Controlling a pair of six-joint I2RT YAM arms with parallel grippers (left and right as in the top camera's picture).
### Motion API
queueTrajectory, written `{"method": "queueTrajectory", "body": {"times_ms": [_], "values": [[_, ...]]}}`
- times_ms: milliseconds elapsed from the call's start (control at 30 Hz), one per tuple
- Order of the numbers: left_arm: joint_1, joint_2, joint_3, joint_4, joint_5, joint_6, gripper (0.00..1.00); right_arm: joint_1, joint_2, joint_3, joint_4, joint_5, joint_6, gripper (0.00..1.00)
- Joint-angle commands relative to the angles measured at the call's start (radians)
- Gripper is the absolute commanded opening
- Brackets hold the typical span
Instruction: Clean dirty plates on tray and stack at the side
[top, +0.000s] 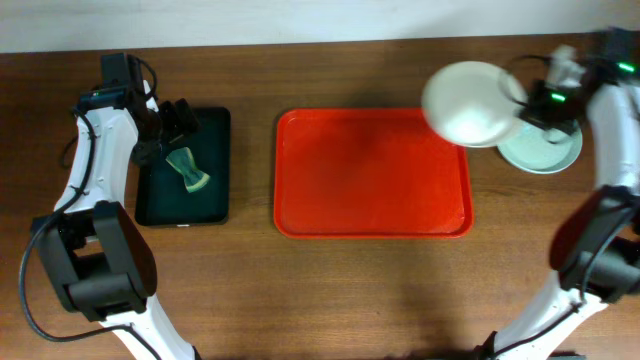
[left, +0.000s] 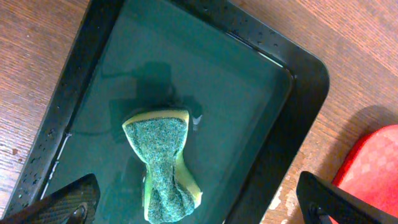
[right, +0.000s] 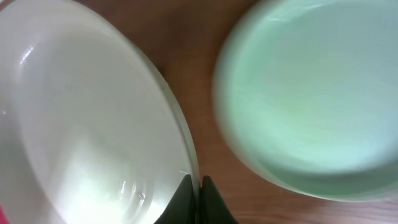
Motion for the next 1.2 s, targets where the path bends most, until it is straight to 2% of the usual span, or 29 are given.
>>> {"method": "queueTrajectory", "body": {"times_ms": [0, 100, 233, 267, 300, 367, 433, 533, 667, 700, 767, 867, 1033, 1100, 1167], "values": [[-0.003, -0.011, 0.011, -0.001, 0.009, 0.013, 0.99, -0.185, 0.005, -0.093, 0.094, -0.072, 0.102, 0.04], [-0.003, -0.011, 0.011, -0.002, 0.009, 0.013, 0.99, -0.297, 0.005, -0.198, 0.268, -0.071, 0.108, 0.04], [-0.003, -0.011, 0.011, -0.001, 0.009, 0.013, 0.99, -0.271, 0.005, -0.311, 0.460, -0.052, 0.108, 0.04], [-0.003, -0.011, 0.011, -0.002, 0.010, 0.013, 0.99, -0.260, 0.005, -0.312, 0.464, -0.027, 0.107, 0.15], [-0.003, -0.011, 0.011, -0.001, 0.010, 0.013, 0.99, -0.249, 0.005, -0.312, 0.465, -0.018, 0.107, 0.59], [-0.003, -0.011, 0.011, -0.002, 0.009, 0.013, 0.99, -0.241, -0.002, -0.311, 0.438, -0.019, 0.108, 0.99], [-0.003, -0.011, 0.011, -0.001, 0.009, 0.013, 0.99, -0.247, -0.048, -0.311, 0.377, -0.019, 0.136, 0.99], [-0.003, -0.011, 0.011, -0.001, 0.009, 0.013, 0.99, -0.248, -0.230, -0.311, 0.195, -0.019, 0.157, 0.99], [-0.003, -0.011, 0.011, -0.002, 0.010, 0.013, 0.99, -0.240, -0.505, -0.317, -0.188, 0.005, 0.156, 0.99], [-0.003, -0.011, 0.011, -0.002, 0.010, 0.013, 0.99, -0.222, -0.585, -0.338, -0.228, 0.043, 0.156, 0.99], [-0.003, -0.011, 0.011, -0.001, 0.009, 0.013, 0.99, -0.134, -0.812, -0.459, -0.232, 0.051, 0.156, 0.98], [-0.003, -0.011, 0.011, -0.001, 0.009, 0.013, 0.99, -0.043, -0.972, -0.497, -0.348, 0.053, 0.156, 0.99], [-0.003, -0.011, 0.011, -0.001, 0.009, 0.013, 0.99, -0.040, -0.972, -0.497, -0.349, 0.054, 0.155, 0.99], [-0.003, -0.011, 0.011, -0.002, 0.009, 0.013, 0.99, -0.039, -0.938, -0.500, -0.354, 0.138, 0.156, 0.99], [-0.003, -0.011, 0.011, -0.002, 0.009, 0.013, 0.99, 0.027, -1.017, -0.549, -0.294, 0.135, 0.156, 0.98]]}}
